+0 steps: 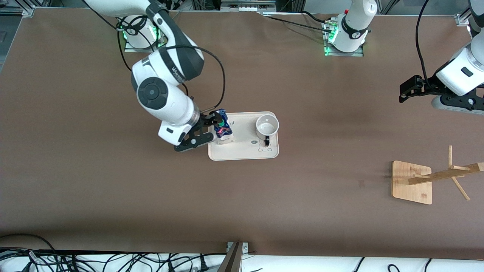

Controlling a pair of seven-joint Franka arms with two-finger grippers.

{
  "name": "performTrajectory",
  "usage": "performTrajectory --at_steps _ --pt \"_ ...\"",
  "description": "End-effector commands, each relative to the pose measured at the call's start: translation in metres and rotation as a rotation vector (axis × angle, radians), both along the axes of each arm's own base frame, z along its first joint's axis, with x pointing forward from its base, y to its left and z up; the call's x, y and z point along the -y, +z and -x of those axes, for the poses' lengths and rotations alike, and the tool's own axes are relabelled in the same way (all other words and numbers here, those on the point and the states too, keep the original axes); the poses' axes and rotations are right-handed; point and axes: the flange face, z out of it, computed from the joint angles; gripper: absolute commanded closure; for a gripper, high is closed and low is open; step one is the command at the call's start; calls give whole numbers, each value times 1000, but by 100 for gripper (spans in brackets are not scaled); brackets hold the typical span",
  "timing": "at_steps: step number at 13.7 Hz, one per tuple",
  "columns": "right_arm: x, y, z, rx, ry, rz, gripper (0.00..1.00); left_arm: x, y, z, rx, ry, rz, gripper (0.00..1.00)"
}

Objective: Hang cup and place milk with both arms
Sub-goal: 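Lower the right gripper around the blue milk carton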

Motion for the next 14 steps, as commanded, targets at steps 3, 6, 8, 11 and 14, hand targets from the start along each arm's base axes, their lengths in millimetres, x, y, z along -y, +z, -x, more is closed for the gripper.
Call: performTrajectory --at_steps 3,6,8,11,14 --pt "-30 -2 19 -5 20 -9 0 1 2 2 -5 -15 -24 0" --pt "-31 -15 20 -25 19 3 0 1 2 2 -5 -15 -25 0" --pt "-29 -19 18 -31 18 7 0 1 2 2 -5 -15 -24 0" --pt "-28 -25 18 -38 26 13 0 1 2 2 -5 -15 -24 0" --pt "-28 -35 19 -48 30 19 0 1 2 2 -5 -15 -24 0"
